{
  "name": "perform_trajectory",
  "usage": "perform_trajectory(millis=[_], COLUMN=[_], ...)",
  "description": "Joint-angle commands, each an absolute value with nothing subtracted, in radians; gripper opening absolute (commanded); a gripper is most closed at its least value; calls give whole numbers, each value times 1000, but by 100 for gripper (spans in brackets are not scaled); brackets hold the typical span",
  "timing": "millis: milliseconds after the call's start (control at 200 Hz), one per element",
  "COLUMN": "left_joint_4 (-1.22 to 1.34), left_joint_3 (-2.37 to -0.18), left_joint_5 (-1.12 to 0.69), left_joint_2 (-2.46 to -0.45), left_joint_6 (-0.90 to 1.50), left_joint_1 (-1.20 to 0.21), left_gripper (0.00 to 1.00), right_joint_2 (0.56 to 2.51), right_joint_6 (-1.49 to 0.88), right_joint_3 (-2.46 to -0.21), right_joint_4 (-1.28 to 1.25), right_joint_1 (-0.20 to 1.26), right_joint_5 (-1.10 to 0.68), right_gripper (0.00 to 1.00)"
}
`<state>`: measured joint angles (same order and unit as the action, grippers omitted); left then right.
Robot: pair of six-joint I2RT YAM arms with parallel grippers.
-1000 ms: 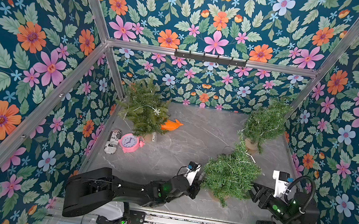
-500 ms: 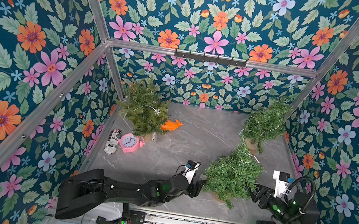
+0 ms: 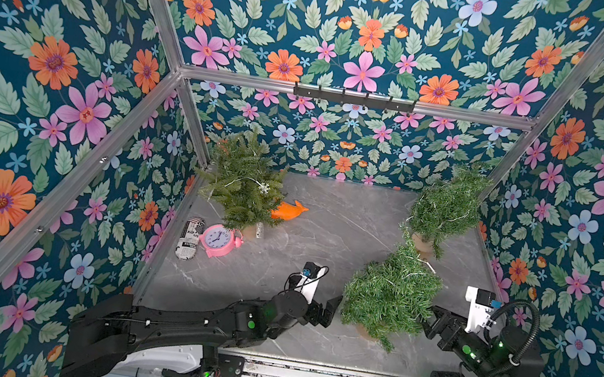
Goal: Wrap string light around the christmas tree
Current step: Wrap the light string around the Christmas tree, then reset both arms
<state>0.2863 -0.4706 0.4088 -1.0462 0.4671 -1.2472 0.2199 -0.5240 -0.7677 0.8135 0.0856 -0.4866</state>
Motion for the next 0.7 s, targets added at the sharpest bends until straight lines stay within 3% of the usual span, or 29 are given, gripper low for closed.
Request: perform_trajectory(millis=[0,470,695], left_joint_4=[178,95,65], left_joint_3=[-498,-541,-517], left_joint_5=[497,706,1117], left_joint_2=[-1001,-647,-522], left_joint_6=[426,185,115], left_joint_1=[-1246,-1247,-1245], left_gripper=[99,99,99], right_joint_2=[222,160,42], right_joint_6=[-517,-420,-412], right_joint_3=[-802,-952,-890], right_joint_4=[810,810,694], right_joint_1=[86,86,87], right_joint_5=[-465,-289,-25], right_gripper=[88,88,86])
